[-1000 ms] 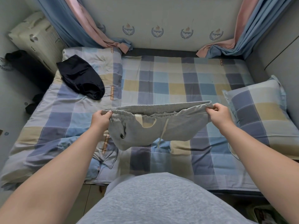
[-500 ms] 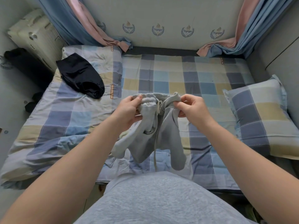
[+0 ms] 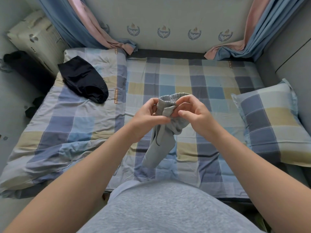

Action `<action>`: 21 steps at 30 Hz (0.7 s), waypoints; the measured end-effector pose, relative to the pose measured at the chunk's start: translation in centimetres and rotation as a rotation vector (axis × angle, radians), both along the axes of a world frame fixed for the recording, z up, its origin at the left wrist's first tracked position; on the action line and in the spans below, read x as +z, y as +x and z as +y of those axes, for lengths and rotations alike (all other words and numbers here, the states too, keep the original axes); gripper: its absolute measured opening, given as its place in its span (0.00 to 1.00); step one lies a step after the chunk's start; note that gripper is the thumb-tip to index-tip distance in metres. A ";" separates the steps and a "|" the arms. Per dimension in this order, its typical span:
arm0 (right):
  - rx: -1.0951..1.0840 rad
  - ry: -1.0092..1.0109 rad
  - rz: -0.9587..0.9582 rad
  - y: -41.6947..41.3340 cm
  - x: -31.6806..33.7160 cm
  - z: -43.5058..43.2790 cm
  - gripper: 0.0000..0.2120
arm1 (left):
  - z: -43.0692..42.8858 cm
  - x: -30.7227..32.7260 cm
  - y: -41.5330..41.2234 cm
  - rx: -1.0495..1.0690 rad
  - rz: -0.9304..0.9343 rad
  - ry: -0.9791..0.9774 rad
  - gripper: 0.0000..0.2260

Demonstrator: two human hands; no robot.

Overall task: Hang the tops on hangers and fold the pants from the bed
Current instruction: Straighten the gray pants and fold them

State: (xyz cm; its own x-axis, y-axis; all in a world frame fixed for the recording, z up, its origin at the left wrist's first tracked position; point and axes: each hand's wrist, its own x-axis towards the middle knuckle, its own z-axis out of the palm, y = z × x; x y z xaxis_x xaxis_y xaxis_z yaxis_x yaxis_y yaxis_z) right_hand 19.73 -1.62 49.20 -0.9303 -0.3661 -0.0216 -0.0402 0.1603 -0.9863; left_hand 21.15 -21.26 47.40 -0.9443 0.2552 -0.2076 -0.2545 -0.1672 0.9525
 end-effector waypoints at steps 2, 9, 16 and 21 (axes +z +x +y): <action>-0.008 -0.081 -0.055 -0.1 -0.3 0.6 0.14 | 0.5 -0.1 0.3 0.089 0.073 -0.068 0.19; -0.179 0.226 -0.162 -0.4 -4.8 4.3 0.52 | -1.1 -0.1 0.3 0.081 0.025 0.044 0.17; 0.066 -0.001 -0.373 0.2 -7.1 2.6 0.26 | -3.4 0.1 -0.4 0.036 -0.106 0.182 0.21; -0.123 -0.002 -0.395 -0.7 -8.2 2.7 0.15 | -5.2 -1.8 -0.6 0.153 -0.081 -0.122 0.14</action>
State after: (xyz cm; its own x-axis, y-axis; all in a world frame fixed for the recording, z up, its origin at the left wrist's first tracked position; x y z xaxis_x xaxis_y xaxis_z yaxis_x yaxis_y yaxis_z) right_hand 19.07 1.08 41.02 -0.8876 -0.2526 -0.3852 0.3608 0.1387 -0.9223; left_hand 20.52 -26.45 45.56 -0.9492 0.0786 -0.3047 -0.3113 -0.0943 0.9456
